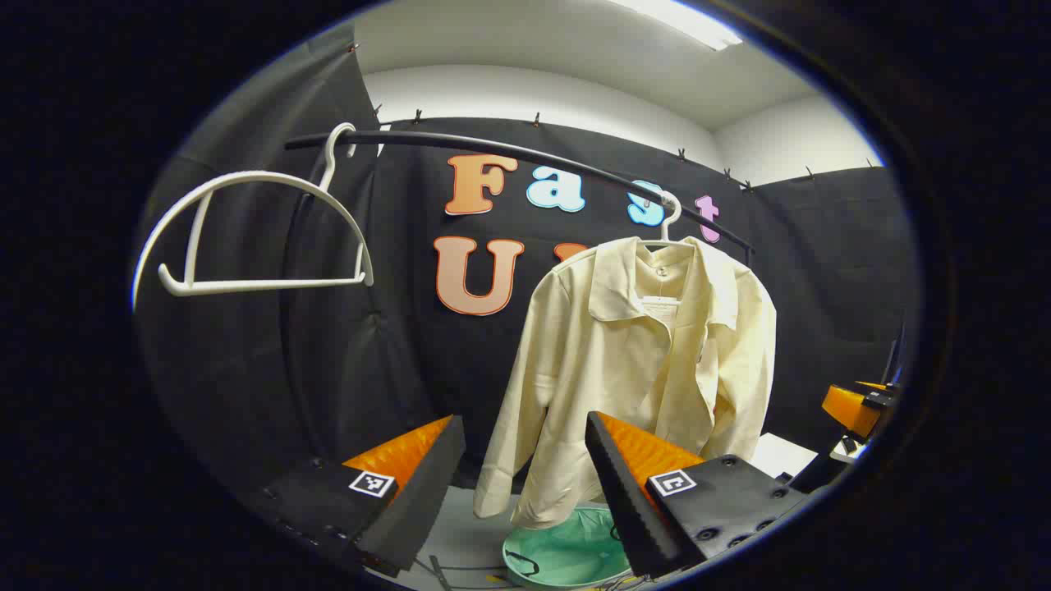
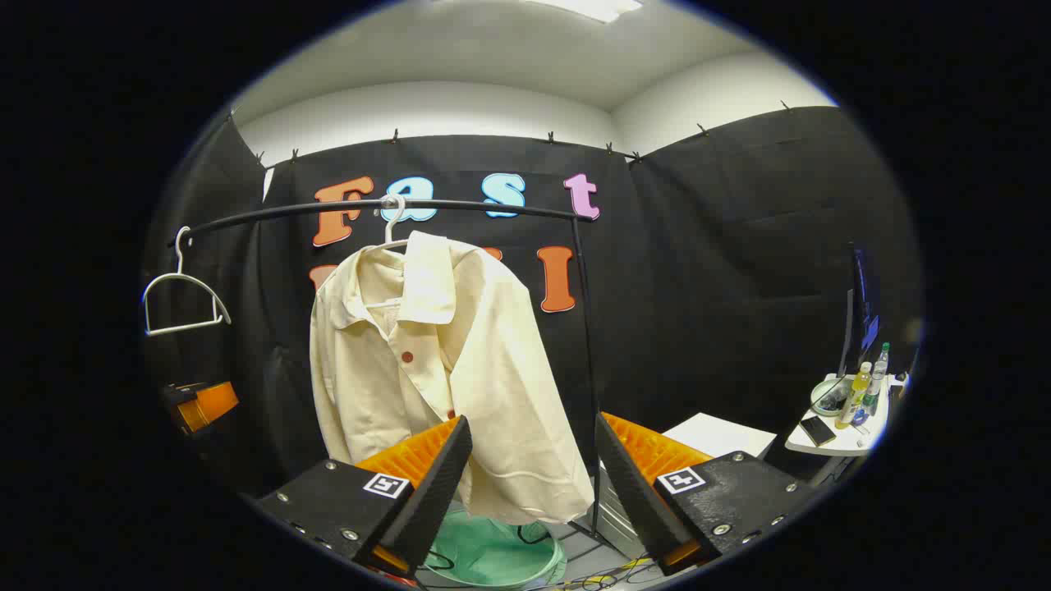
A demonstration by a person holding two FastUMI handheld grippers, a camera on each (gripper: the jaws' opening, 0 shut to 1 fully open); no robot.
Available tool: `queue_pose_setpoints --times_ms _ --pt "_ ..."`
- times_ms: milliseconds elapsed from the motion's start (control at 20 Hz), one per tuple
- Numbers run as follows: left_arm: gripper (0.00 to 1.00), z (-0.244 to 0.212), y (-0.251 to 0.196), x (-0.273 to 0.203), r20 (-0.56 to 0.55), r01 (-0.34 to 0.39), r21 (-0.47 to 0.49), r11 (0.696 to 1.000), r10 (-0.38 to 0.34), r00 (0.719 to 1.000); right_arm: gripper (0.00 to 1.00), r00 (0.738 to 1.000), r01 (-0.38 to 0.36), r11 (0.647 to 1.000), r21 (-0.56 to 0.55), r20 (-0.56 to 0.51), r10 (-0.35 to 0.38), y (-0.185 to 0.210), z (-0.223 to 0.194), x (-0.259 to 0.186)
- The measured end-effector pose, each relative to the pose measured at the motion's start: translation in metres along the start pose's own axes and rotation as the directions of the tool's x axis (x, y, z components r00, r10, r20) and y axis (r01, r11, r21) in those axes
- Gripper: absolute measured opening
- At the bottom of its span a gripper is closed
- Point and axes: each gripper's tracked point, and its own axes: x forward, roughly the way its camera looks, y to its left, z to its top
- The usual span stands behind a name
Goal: Grasp the clothes on the hanger with both hands and then place them into the laundry hamper below.
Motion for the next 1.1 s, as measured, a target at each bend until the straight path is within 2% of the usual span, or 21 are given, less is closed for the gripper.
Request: queue_pose_setpoints --times_ms 50,750,800,850,1050,1100 --pt "0.97 -0.001 0.001 0.0 0.0 0.001 -0.003 1.0 -0.001 1.0 0.94 1.0 0.003 1.0 -0.001 -0.001 -0.003 -0.001 0.0 -0.001" --pt "0.97 0.003 0.002 -0.005 -0.032 0.001 -0.001 1.0 -0.001 0.999 0.94 1.0 0.024 1.0 -0.014 0.001 -0.024 -0.008 0.01 -0.012" --pt "1.0 0.005 0.001 -0.004 -0.03 0.003 -0.002 1.0 -0.003 1.0 0.94 1.0 0.026 1.0 -0.014 0.001 -0.026 -0.009 0.011 -0.012" --pt "0.97 0.007 -0.001 -0.004 -0.026 0.005 -0.003 1.0 -0.005 1.0 0.94 1.0 0.028 1.0 -0.014 0.002 -0.027 -0.01 0.012 -0.011" --pt "0.97 0.01 -0.003 -0.003 -0.02 0.012 -0.003 1.0 -0.012 1.0 0.94 1.0 0.026 0.999 -0.023 0.001 -0.026 -0.009 0.014 -0.01" --pt "1.0 0.01 -0.003 -0.002 -0.02 0.013 -0.003 1.0 -0.013 1.0 0.94 1.0 0.024 0.999 -0.025 -0.001 -0.024 -0.009 0.013 -0.01"
